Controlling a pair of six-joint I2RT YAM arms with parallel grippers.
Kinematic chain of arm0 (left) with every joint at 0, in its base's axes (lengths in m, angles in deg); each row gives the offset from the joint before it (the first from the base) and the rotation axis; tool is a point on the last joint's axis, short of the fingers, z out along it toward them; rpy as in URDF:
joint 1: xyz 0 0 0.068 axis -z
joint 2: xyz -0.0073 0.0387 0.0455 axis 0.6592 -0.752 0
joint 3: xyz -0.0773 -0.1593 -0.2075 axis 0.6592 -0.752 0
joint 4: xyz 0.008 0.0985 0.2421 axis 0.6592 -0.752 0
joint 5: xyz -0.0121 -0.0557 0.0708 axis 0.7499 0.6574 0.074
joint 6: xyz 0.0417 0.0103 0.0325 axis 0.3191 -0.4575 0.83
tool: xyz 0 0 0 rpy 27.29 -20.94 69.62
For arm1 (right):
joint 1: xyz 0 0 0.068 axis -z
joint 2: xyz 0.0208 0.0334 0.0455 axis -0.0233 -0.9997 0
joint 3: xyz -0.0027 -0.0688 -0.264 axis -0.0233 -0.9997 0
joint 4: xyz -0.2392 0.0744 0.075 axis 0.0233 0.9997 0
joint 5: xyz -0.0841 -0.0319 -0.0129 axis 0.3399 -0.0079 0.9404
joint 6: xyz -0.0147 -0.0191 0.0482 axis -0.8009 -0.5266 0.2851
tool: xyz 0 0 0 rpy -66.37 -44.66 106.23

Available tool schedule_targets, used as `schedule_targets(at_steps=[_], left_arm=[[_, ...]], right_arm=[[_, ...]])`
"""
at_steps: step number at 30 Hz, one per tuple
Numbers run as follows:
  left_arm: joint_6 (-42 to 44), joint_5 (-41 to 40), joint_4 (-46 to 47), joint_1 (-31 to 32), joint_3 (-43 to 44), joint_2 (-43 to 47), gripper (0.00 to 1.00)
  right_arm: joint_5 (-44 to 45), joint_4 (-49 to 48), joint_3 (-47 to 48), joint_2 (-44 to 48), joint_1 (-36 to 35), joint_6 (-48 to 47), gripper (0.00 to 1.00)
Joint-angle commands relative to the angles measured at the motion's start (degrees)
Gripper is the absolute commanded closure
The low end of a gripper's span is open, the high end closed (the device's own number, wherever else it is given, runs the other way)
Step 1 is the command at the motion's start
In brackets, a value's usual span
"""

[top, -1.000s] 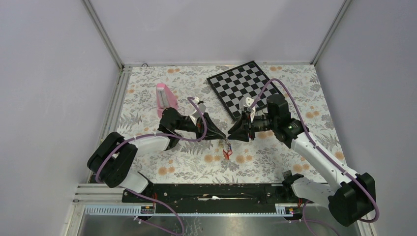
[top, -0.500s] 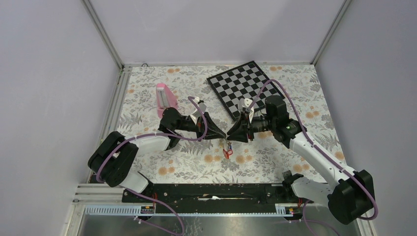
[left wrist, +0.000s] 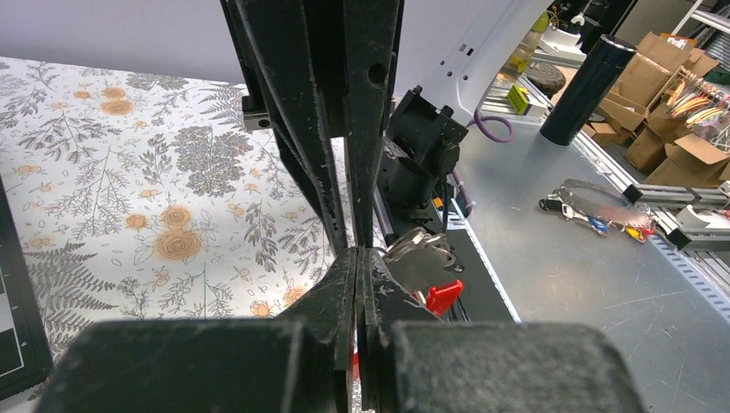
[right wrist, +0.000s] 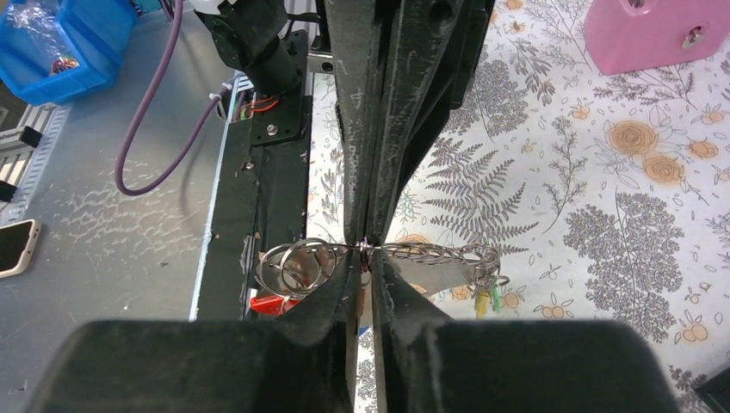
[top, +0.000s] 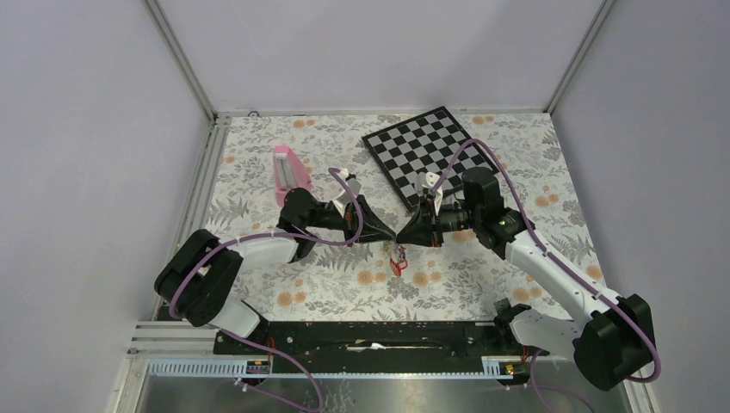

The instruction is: Put the keys on the keyring

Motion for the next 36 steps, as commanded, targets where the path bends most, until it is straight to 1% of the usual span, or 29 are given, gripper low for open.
schedule_targets(at_steps=[1, 3, 6, 8, 10, 12, 14, 17, 19, 22, 27, 29, 36], left_arm=[[-0.25, -0.36, 5.33, 0.24, 1.11, 0.70, 1.00], [-0.08, -0.36, 4.87, 0.16, 1.10, 0.91, 1.00], [1.81, -0.44, 2.38, 0.16, 1.25, 1.48, 1.00], [4.51, -0.26, -1.71, 0.07, 1.96, 2.09, 0.99], [8.84, -0.18, -8.92, 0.07, 3.67, 2.99, 0.88], [13.53, -0.52, -17.41, 0.07, 6.12, 3.77, 0.77], [16.98, -0.69, -23.71, 0.04, 8.49, 4.10, 0.68], [19.33, -0.89, -28.58, 0.03, 11.02, 4.25, 0.59], [20.25, -1.10, -30.28, 0.07, 11.87, 4.39, 0.56], [21.90, -1.40, -32.55, 0.03, 12.61, 4.37, 0.56], [24.80, -1.94, -36.41, 0.07, 13.23, 4.73, 0.63], [25.45, -1.97, -37.63, 0.07, 13.34, 4.90, 0.64], [26.37, -1.60, -38.70, 0.33, 12.88, 4.63, 0.68]], right_arm=[[0.98, -2.08, 0.11, 0.21, -0.27, -0.33, 0.93], [1.59, -0.43, 0.64, 0.57, -0.29, -1.89, 1.00], [3.71, 5.11, 3.04, 0.87, -0.27, -6.00, 1.00], [6.17, 10.95, 6.63, 0.83, -0.50, -10.03, 1.00], [9.03, 17.65, 9.88, 0.30, -0.95, -13.50, 1.00], [11.49, 21.72, 12.41, -0.41, -1.91, -15.47, 1.00], [14.57, 24.94, 14.49, -1.03, -3.50, -16.82, 1.00], [19.68, 27.88, 16.79, -2.23, -6.04, -17.45, 1.00], [21.44, 29.25, 18.10, -3.17, -7.15, -17.46, 1.00], [22.60, 29.92, 19.42, -4.28, -7.89, -17.12, 1.00], [23.33, 30.29, 20.65, -5.38, -8.31, -16.89, 1.00], [23.48, 30.09, 20.66, -5.45, -8.42, -16.74, 1.00], [23.48, 28.95, 20.07, -5.17, -8.42, -16.14, 1.00]])
